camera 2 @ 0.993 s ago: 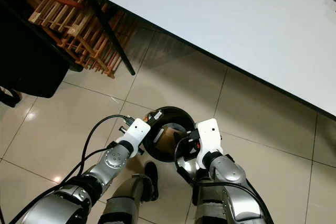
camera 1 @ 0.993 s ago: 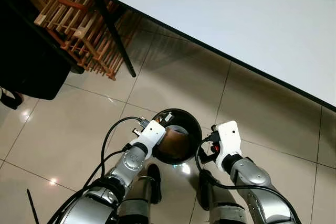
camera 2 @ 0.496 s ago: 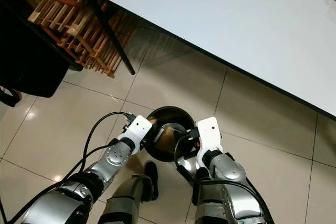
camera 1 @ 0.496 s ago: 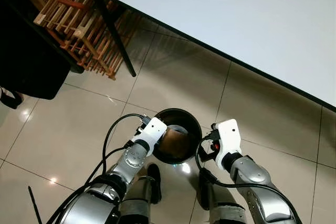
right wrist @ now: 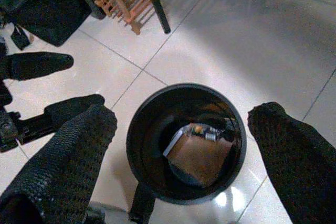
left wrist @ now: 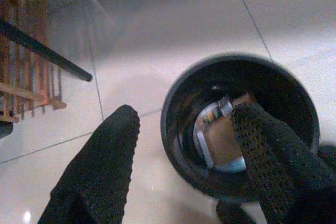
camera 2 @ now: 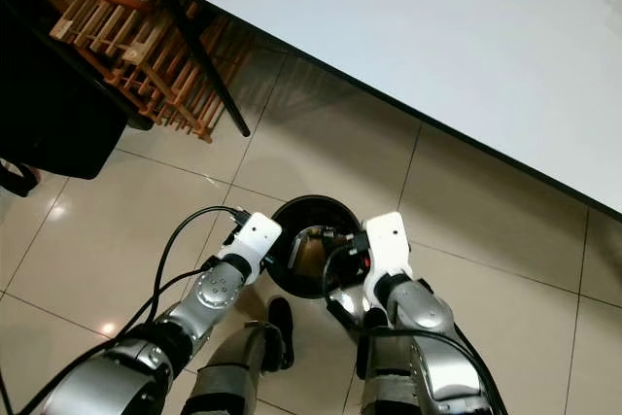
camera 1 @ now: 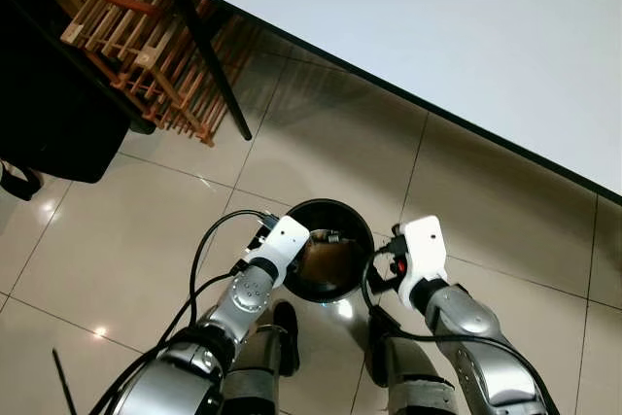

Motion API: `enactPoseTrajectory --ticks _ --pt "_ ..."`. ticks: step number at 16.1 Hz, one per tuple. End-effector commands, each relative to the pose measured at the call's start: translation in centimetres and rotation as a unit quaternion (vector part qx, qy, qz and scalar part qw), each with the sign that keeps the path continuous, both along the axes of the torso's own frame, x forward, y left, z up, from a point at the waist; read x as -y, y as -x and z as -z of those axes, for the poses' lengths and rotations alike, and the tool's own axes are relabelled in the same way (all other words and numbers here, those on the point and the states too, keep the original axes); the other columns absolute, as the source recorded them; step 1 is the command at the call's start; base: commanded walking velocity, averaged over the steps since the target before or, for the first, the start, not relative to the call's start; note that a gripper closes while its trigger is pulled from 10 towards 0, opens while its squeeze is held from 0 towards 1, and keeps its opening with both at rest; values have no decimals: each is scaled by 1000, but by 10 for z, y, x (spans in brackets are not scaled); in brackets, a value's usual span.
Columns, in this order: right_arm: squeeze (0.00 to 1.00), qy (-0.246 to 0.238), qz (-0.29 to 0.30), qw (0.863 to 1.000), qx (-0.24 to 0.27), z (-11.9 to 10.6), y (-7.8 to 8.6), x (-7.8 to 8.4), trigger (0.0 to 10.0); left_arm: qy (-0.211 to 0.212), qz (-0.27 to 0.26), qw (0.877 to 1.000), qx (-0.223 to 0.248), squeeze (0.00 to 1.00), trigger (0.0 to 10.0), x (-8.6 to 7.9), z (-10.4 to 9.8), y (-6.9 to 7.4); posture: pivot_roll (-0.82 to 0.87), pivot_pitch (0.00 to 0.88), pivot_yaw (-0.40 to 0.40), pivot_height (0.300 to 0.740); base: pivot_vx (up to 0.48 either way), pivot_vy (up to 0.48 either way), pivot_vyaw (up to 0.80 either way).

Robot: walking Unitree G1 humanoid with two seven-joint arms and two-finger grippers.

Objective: Picking trash to rubbish bin

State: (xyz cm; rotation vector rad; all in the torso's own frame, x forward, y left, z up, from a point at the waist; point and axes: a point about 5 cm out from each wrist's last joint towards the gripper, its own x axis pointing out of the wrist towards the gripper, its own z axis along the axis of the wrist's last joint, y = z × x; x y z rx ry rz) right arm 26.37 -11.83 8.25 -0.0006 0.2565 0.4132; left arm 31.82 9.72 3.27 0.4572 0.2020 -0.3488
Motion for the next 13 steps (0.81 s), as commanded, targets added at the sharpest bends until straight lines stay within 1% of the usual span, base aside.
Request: enactPoseTrajectory --ticks 1,2,3,4,5,6,7,8,9,10,11,13 --pt "0 -3 15 1000 -11 7 4 4 10000 27 -40 999 4 0 10000 -12 6 6 23 399 121 740 0 0 0" --pt "0 -3 26 1000 -8 6 1 7 10000 52 -67 996 29 0 10000 -22 1 5 33 393 128 740 0 0 0" --pt "0 -2 32 999 -5 5 -1 10 10000 60 -80 994 50 0 10000 -31 -3 6 35 389 130 740 0 0 0" --pt "0 -3 35 999 -2 4 -2 12 10000 63 -86 992 63 0 10000 -36 -6 6 38 384 133 740 0 0 0" --pt "0 -2 38 999 3 1 -3 14 10000 63 -95 989 96 0 10000 -46 -14 9 45 375 140 740 0 0 0" --pt "0 -2 38 999 8 -2 -3 15 10000 62 -102 986 118 0 10000 -52 -20 11 50 368 142 740 0 0 0" --pt "0 -2 38 999 10 -3 -3 15 10000 61 -105 985 123 0 10000 -54 -22 12 51 366 143 740 0 0 0" --pt "0 -5 32 999 17 -6 -3 14 10000 60 -117 982 139 0 10000 -58 -28 14 51 365 144 740 0 0 0" --pt "0 -31 14 998 47 -20 -2 9 10000 62 -138 971 182 0 10000 -64 -48 16 54 352 146 740 0 0 0" --pt "0 -45 8 997 64 -28 -3 7 10000 60 -139 968 202 0 10000 -64 -58 16 56 348 148 740 0 0 0" --pt "0 -50 6 996 73 -32 -3 6 10000 57 -136 967 210 0 10000 -63 -62 17 56 348 147 740 0 0 0" --pt "0 -77 14 989 122 -54 -9 6 10000 53 -127 960 245 0 10000 -57 -83 20 54 337 150 740 0 0 0"
